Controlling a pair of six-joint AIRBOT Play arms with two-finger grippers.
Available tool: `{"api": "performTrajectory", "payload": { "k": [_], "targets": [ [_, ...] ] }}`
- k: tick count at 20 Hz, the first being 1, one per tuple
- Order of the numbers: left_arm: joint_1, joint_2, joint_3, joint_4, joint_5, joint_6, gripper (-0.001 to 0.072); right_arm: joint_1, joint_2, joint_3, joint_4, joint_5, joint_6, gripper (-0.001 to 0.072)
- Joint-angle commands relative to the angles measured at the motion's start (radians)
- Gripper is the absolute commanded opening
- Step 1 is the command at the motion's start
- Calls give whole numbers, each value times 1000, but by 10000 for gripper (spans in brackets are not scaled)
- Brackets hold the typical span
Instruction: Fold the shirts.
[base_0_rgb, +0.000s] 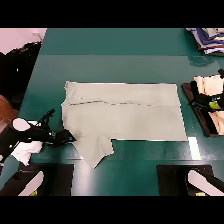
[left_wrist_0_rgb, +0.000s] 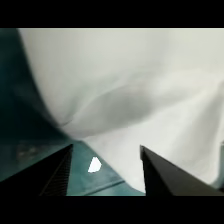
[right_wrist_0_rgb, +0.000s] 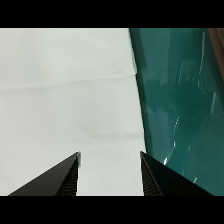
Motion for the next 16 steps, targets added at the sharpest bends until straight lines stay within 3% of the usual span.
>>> {"api": "performTrajectory", "payload": {
  "k": [1, 4, 5, 6, 11, 16],
  "targets": [
    [0, 13, -64, -101, 127, 62, 498, 31, 2, -3, 0, 5, 0, 435],
    [0, 13, -68, -155, 179, 90, 463, 56, 2, -3, 0, 15, 0, 435],
    [0, 13, -68, -156, 174, 92, 195, 56, 2, -3, 0, 32, 0, 433],
    [0, 13, -68, -159, 163, 98, 41, 52, 2, -3, -2, 55, 0, 433],
    [0, 13, -20, -177, 14, 156, 27, -103, 5, -68, -13, 201, -26, 433],
    [0, 13, 59, -177, -23, 169, 27, -352, 3, -321, 0, 159, -38, 433]
  ]
}}
